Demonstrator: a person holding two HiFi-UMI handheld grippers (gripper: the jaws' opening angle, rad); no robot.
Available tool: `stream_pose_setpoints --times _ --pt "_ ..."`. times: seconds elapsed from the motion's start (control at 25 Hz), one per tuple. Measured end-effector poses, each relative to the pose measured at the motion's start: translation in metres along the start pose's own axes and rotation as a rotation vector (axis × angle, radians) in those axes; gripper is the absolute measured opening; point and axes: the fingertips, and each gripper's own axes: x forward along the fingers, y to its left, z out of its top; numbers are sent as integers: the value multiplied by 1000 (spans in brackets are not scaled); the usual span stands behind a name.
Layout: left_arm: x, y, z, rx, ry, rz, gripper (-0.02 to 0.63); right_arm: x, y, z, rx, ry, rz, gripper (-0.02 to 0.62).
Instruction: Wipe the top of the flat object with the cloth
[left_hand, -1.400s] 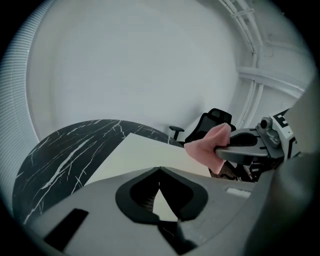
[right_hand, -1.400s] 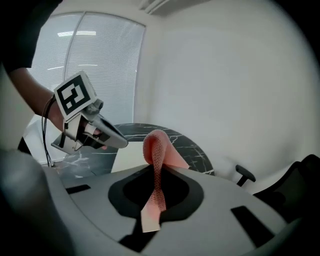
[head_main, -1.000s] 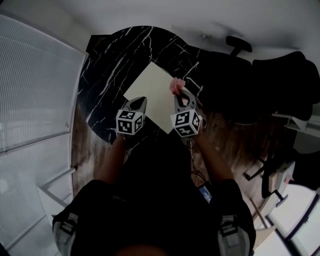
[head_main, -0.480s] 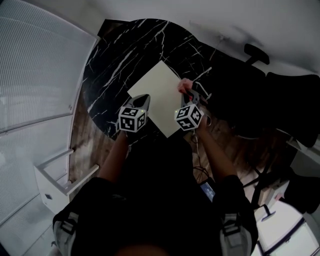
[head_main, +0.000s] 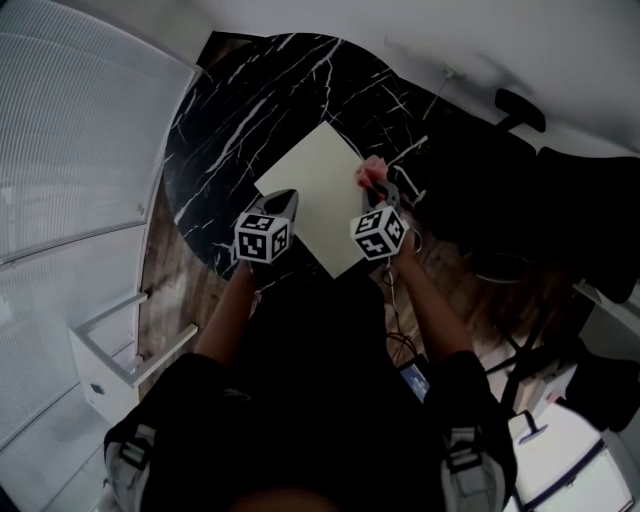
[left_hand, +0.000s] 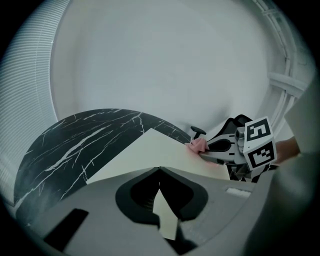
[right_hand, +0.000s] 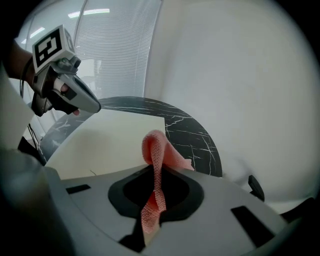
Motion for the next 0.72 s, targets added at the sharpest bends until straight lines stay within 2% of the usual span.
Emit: stream_pose_setpoints --times 0.44,0.72 --pt "-1 -13 -6 25 13 -37 0 -4 2 2 12 -6 -8 15" --pt "-10 -7 -11 18 3 -29 0 -8 19 4 23 -15 31 17"
